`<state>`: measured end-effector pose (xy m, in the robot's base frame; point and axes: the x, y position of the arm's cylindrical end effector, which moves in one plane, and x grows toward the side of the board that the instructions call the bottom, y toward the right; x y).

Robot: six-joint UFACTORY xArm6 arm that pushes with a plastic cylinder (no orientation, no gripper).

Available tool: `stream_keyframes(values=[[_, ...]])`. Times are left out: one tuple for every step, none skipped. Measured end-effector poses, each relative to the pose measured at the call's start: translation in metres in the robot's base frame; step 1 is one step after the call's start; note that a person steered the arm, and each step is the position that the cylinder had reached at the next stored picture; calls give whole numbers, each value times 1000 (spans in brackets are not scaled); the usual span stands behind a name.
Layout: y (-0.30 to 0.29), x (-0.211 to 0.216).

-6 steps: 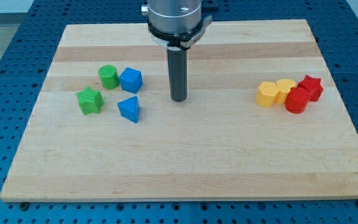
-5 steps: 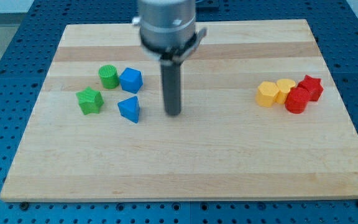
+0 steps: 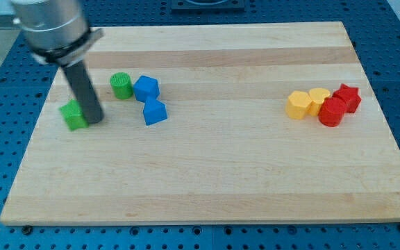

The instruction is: Push the green star to the left center of the board

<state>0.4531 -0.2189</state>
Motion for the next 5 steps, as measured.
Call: stream_keyframes(values=[[-23, 14], [-22, 12], [-22, 7], [-36, 42], [-85, 101]])
